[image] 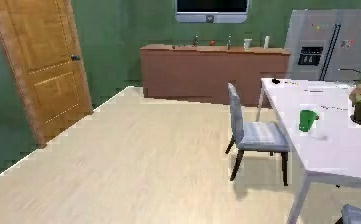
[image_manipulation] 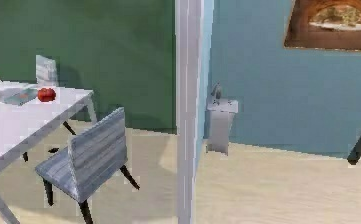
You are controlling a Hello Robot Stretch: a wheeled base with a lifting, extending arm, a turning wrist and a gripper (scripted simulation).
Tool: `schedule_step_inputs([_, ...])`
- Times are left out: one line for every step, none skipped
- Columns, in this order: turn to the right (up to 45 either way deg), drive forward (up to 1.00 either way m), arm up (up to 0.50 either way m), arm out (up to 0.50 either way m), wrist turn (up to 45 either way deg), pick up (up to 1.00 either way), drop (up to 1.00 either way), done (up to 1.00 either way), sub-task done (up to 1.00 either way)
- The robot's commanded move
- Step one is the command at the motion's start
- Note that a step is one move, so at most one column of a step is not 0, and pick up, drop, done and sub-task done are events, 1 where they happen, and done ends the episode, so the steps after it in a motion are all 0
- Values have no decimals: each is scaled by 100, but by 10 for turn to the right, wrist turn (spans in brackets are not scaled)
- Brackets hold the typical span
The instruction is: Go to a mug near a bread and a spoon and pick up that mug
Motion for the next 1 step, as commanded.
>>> schedule_step_inputs([0,95,0,0,0,0,0,0,0])
